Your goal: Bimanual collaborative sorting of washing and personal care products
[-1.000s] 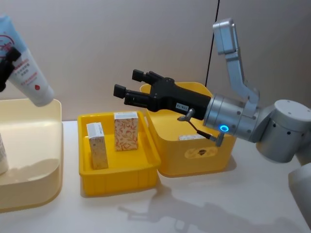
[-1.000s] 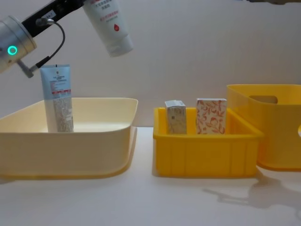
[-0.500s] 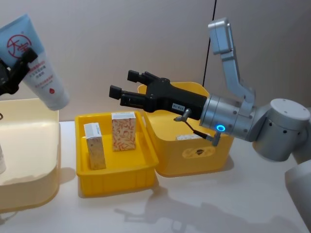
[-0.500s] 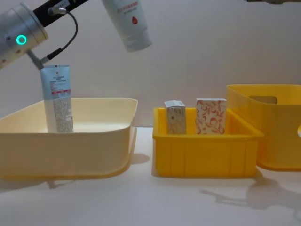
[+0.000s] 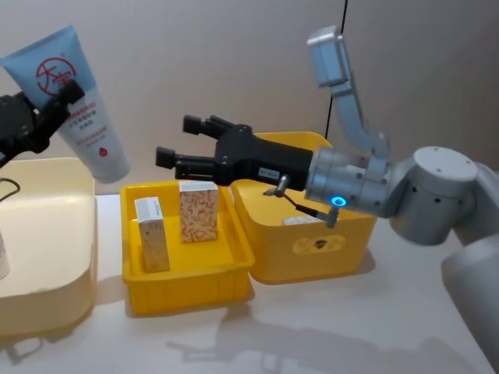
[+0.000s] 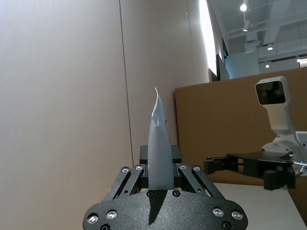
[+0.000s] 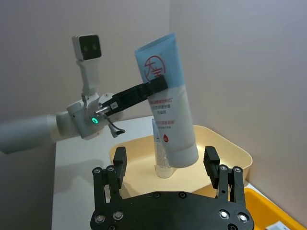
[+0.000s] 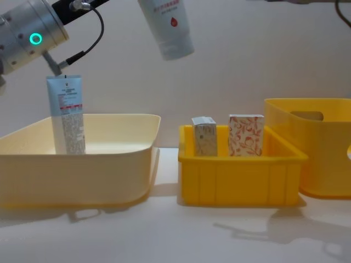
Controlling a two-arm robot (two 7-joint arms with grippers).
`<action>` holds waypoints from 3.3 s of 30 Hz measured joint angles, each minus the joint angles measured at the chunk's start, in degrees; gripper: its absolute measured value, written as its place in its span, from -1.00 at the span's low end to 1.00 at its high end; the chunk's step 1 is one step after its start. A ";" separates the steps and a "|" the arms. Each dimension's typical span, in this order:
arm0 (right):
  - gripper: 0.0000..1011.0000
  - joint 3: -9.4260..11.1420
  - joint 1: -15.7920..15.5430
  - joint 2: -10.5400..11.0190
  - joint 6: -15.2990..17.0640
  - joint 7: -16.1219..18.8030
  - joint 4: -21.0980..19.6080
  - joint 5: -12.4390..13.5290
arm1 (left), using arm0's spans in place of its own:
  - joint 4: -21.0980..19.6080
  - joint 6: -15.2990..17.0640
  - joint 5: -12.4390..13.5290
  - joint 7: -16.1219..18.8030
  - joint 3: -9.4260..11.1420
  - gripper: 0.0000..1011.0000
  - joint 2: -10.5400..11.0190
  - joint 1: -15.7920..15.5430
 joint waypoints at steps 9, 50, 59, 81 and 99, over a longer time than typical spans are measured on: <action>0.98 -4.96 4.75 -0.05 -0.92 2.07 3.92 -3.38 | -0.93 1.33 0.15 0.07 0.92 -0.52 0.40 -0.04; 0.98 -11.23 10.55 -5.50 1.22 -5.06 10.40 -6.85 | -2.88 3.06 -0.94 0.04 2.43 -0.52 1.33 0.88; 0.98 -12.00 10.85 -6.30 1.17 -5.82 11.14 -6.69 | -3.00 2.96 -1.21 -0.11 2.39 -0.52 1.32 1.03; 0.19 -12.52 11.04 -6.82 0.96 -6.36 11.71 -6.51 | -3.10 2.83 -1.48 -0.27 2.27 -0.52 1.31 1.14; 0.03 -12.60 11.06 -6.91 0.90 -6.45 11.80 -6.49 | -3.09 2.83 -1.49 -0.27 2.28 -0.52 1.31 1.16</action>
